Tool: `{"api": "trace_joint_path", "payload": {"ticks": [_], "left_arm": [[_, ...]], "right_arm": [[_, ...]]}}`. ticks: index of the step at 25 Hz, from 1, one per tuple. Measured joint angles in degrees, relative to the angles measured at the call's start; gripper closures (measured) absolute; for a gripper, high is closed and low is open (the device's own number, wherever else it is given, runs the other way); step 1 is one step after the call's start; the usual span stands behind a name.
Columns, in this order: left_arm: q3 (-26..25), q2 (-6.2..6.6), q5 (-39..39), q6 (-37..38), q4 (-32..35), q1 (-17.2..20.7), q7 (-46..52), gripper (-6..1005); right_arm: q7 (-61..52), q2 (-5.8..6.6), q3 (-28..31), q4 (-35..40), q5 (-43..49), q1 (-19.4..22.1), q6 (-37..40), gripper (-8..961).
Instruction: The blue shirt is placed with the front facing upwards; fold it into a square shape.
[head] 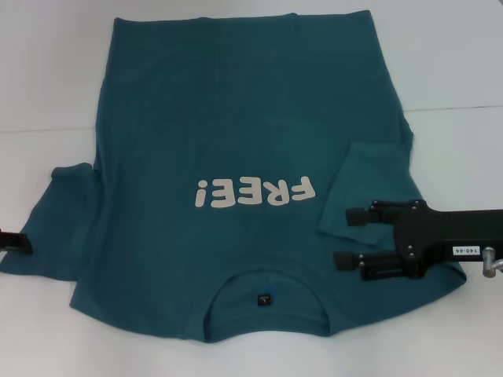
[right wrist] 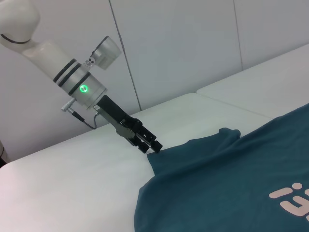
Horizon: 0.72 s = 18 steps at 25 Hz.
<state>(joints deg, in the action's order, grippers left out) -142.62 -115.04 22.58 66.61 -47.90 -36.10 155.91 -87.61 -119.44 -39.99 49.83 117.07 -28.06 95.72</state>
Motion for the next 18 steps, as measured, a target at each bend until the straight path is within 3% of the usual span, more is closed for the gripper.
{"api": "trace_joint_path", "payload": {"ticks": [18], "left_arm": [[0.7,-0.52,-0.9,-1.2,1.0,-0.8,0.0,207]], "right_arm": [[0.1,-0.09,0.0,-0.6,0.1,-0.3,0.0,38]]}}
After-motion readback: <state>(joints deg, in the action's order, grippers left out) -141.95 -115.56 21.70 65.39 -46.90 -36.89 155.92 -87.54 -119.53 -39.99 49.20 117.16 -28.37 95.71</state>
